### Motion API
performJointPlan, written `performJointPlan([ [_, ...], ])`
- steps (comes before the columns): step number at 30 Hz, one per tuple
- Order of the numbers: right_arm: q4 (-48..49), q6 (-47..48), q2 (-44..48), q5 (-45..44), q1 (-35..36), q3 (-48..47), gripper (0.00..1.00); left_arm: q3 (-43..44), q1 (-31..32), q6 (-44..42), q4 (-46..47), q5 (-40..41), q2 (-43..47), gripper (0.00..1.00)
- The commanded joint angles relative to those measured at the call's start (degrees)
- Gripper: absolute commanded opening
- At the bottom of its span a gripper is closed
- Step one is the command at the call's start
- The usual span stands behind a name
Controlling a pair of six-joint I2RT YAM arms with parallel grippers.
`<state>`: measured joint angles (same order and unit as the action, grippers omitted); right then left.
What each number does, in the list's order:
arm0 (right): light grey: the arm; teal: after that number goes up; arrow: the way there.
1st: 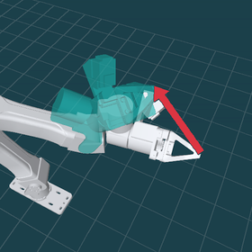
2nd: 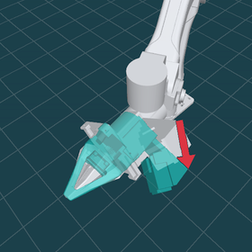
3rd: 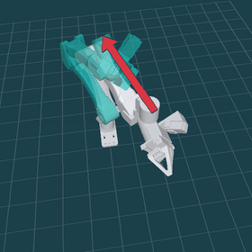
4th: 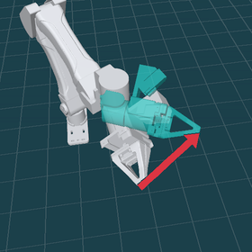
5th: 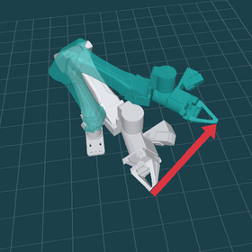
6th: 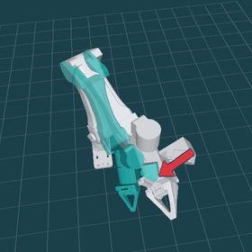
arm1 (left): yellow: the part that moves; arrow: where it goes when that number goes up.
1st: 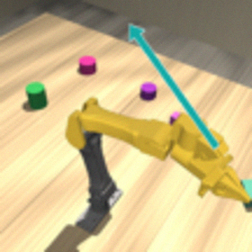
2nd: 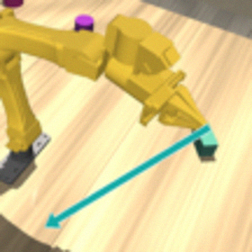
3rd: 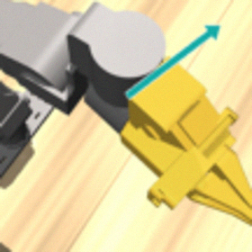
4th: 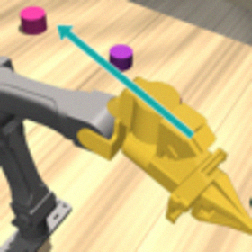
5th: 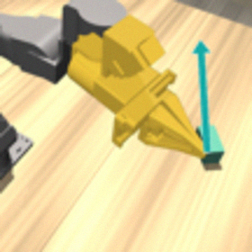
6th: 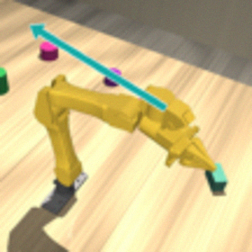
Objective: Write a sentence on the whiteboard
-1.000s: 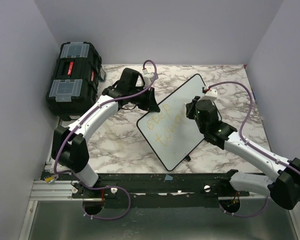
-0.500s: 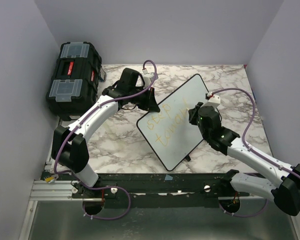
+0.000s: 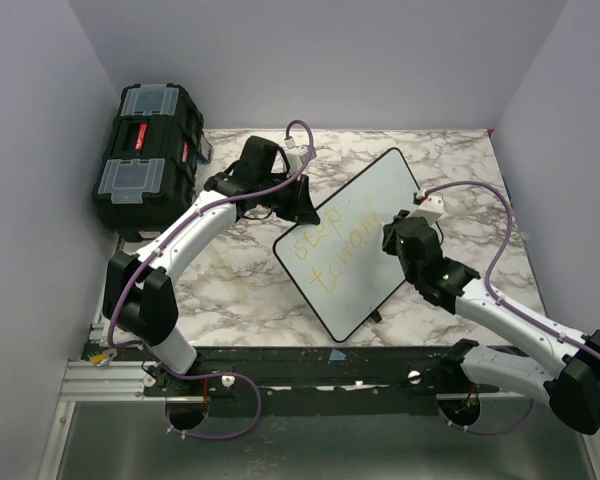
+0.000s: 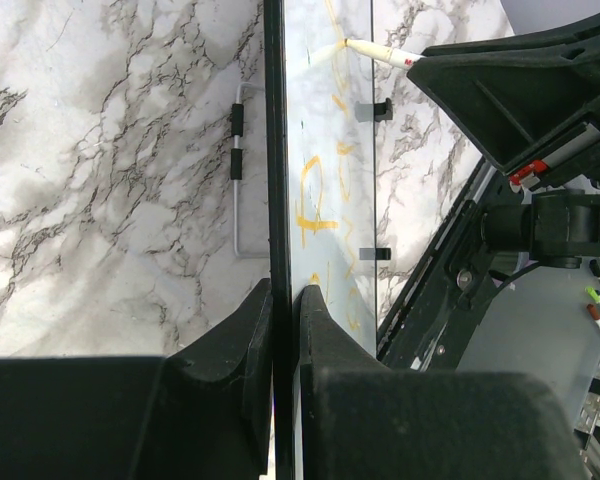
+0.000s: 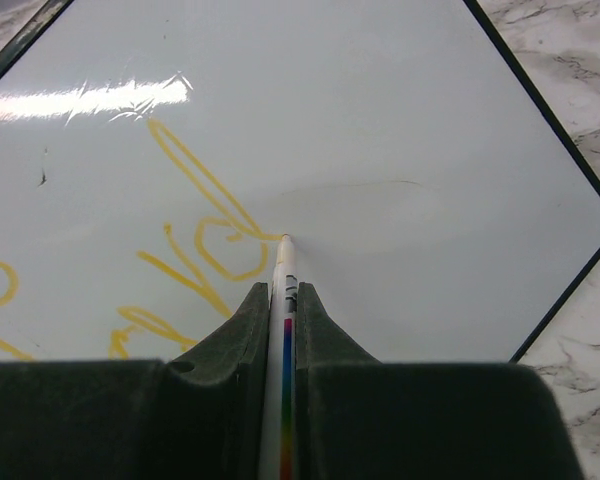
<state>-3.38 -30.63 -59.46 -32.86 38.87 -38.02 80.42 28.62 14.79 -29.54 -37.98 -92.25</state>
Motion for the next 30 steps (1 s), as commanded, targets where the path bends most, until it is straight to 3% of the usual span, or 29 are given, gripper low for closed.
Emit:
performJointPlan([
  [1, -5.32, -0.86, -2.23, -0.13, -0.02, 1.56, 0.01, -0.27, 1.17, -5.82, 1.73, 0.78, 2.43, 0.0],
  [10, -8.5, 0.48, -0.87, -4.41, -0.01, -4.06, 0.01, -0.26, 1.2, -6.08, 1.51, 0.86, 2.43, 0.0],
  [16, -11.09, 1.42, 2.8, -2.42, 0.05, -7.45, 0.01, -0.27, 1.17, -6.17, 1.53, 0.89, 2.39, 0.0],
  [30, -16.7, 3.33, 11.49, 17.81, 0.06, -6.08, 0.01, -1.73, 1.0, -6.26, 2.76, 1.14, 1.38, 0.0],
])
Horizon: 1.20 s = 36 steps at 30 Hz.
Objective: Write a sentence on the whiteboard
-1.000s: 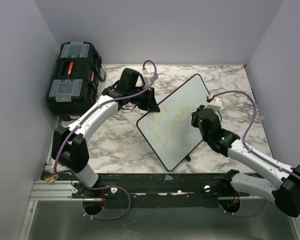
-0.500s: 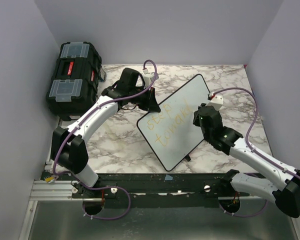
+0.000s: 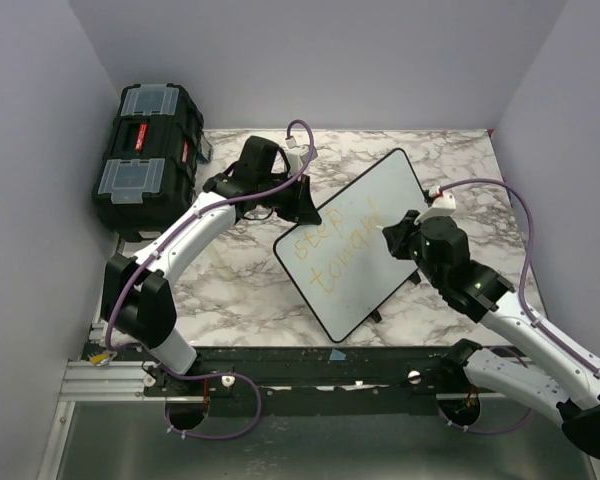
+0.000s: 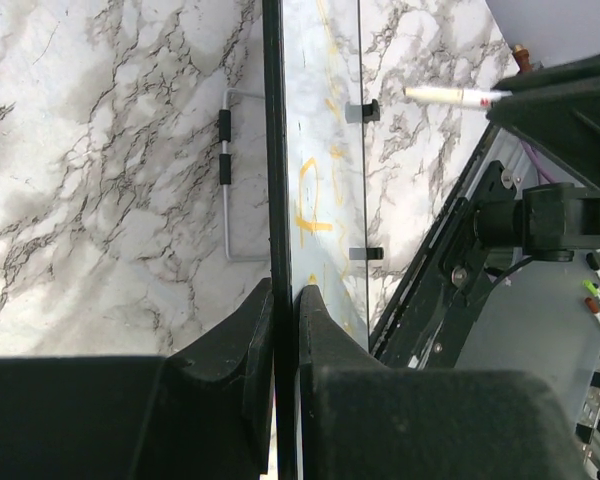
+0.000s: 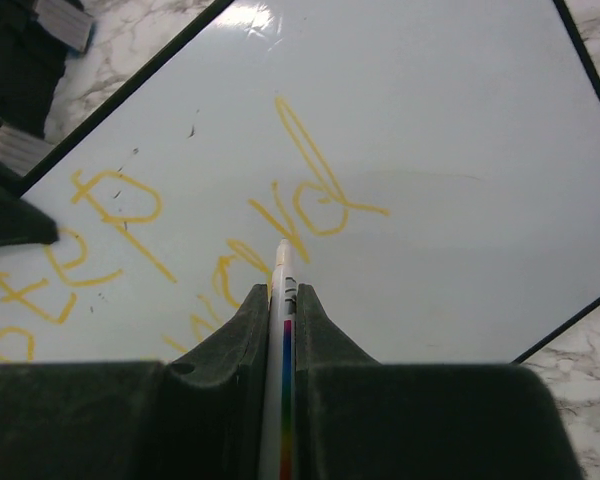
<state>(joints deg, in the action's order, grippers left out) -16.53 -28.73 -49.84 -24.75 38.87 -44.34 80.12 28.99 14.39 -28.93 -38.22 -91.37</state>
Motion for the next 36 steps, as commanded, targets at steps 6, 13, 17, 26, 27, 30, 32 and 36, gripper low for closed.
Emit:
performJointPlan([
  [6, -6.75, 0.56, 4.29, 16.47, 0.15, 0.93, 0.01, -1.77, -0.29, -5.87, 2.46, 1.74, 0.07, 0.0],
  [13, -7.71, -3.7, 5.5, 17.0, 3.21, 2.48, 0.01, -2.01, -1.31, -5.52, 3.07, 1.71, -0.62, 0.0],
  [17, -8.98, -5.47, 4.31, 8.76, 10.73, 2.01, 0.01, -1.88, -1.54, -5.08, 3.31, 2.0, -1.15, 0.0],
  [26, -15.81, -14.91, -2.26, -19.17, 34.96, -0.19, 0.01, -2.28, -1.57, -4.63, 3.92, 1.81, -1.35, 0.0],
  [27, -15.2, -15.44, -2.13, -19.49, 35.48, 0.69, 0.01, -2.39, -1.66, -4.63, 4.02, 1.82, -1.29, 0.0],
  [30, -12.36, -15.59, -0.96, -19.17, 35.65, 3.33, 0.01, -2.78, -1.72, -4.65, 4.26, 1.73, -1.08, 0.0],
  [32, -10.57, -15.37, -0.14, -18.34, 35.63, 5.08, 0.01, -2.94, -1.67, -4.68, 4.44, 1.48, -1.08, 0.0],
  [36, -8.47, -14.89, 1.59, -16.64, 35.61, 7.79, 0.01, -3.14, -1.86, -4.73, 4.89, 1.25, -1.18, 0.0],
])
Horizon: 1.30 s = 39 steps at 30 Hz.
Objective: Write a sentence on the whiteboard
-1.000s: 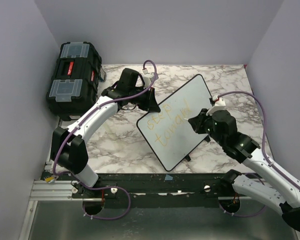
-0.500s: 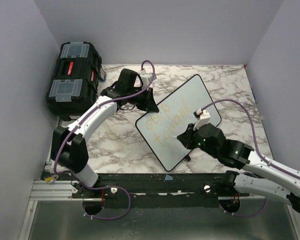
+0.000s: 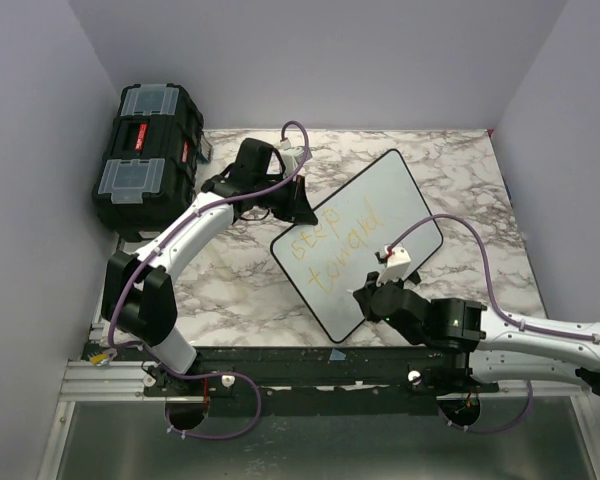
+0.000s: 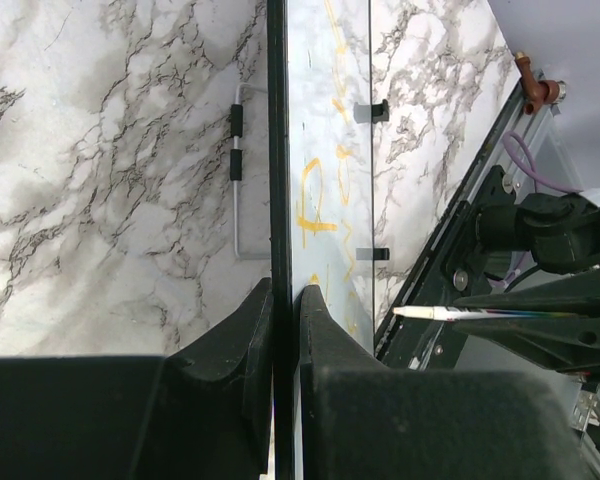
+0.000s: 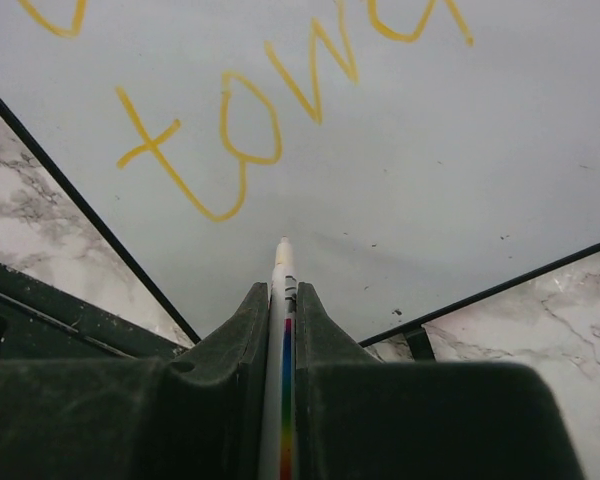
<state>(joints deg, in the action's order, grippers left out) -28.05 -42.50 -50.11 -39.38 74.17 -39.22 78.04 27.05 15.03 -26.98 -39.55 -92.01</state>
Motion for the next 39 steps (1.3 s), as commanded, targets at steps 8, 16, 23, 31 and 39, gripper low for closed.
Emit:
performJointPlan([
  [8, 5.16, -0.48, 6.04, -0.44, 0.35, 6.09, 0.01, -1.84, -0.29, -5.7, 3.85, 2.08, -1.21, 0.0],
  [16, 8.04, 0.17, 7.06, -1.23, 0.33, 8.48, 0.01, -2.78, -1.44, -6.06, 4.69, 1.16, -1.66, 0.0],
  [23, 11.73, 2.51, 5.63, -0.79, 0.36, 9.14, 0.01, -4.01, -2.87, -6.41, 5.5, -0.09, -2.47, 0.0],
  [31, 11.35, 1.98, 4.93, -1.67, 0.36, 9.16, 0.01, -4.89, -3.92, -6.75, 6.23, -0.66, -2.89, 0.0],
  [39, 11.57, 1.71, 5.29, -2.74, 0.36, 10.05, 0.01, -5.5, -4.5, -6.94, 6.82, -1.15, -3.24, 0.0],
])
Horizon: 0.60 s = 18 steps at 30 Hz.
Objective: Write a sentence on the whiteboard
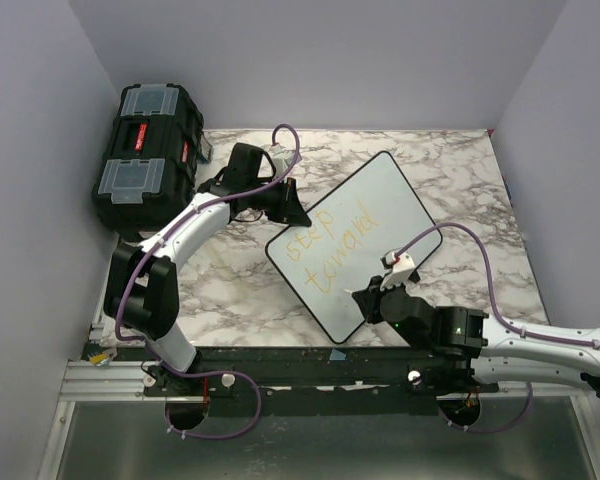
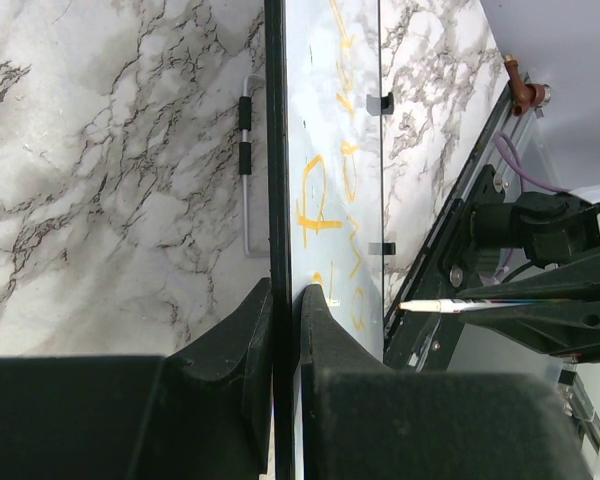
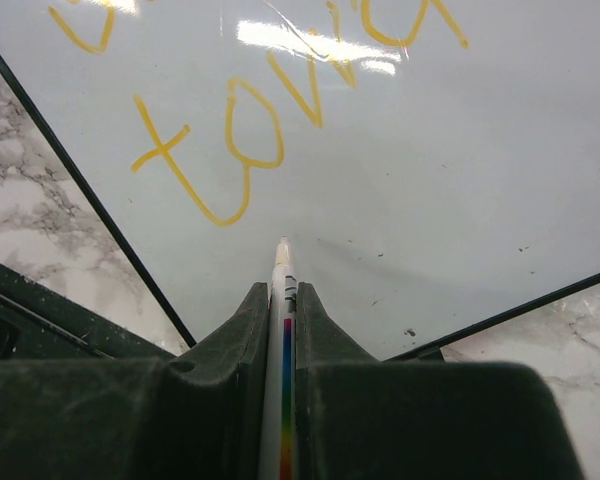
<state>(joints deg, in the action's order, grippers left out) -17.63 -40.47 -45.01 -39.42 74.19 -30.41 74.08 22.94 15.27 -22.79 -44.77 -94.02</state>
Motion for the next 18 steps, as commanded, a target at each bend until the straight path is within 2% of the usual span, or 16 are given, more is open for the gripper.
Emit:
performJointPlan([
  [1, 1.34, -0.39, 0.28, -2.92, 0.34, 1.38, 0.01, -1.63, -0.44, -7.26, 2.64, 4.07, -1.26, 0.0],
  [18, 4.32, -0.34, -0.33, -6.5, 0.33, 2.4, 0.01, -2.29, -0.91, -7.09, 3.26, 3.64, -0.9, 0.0],
])
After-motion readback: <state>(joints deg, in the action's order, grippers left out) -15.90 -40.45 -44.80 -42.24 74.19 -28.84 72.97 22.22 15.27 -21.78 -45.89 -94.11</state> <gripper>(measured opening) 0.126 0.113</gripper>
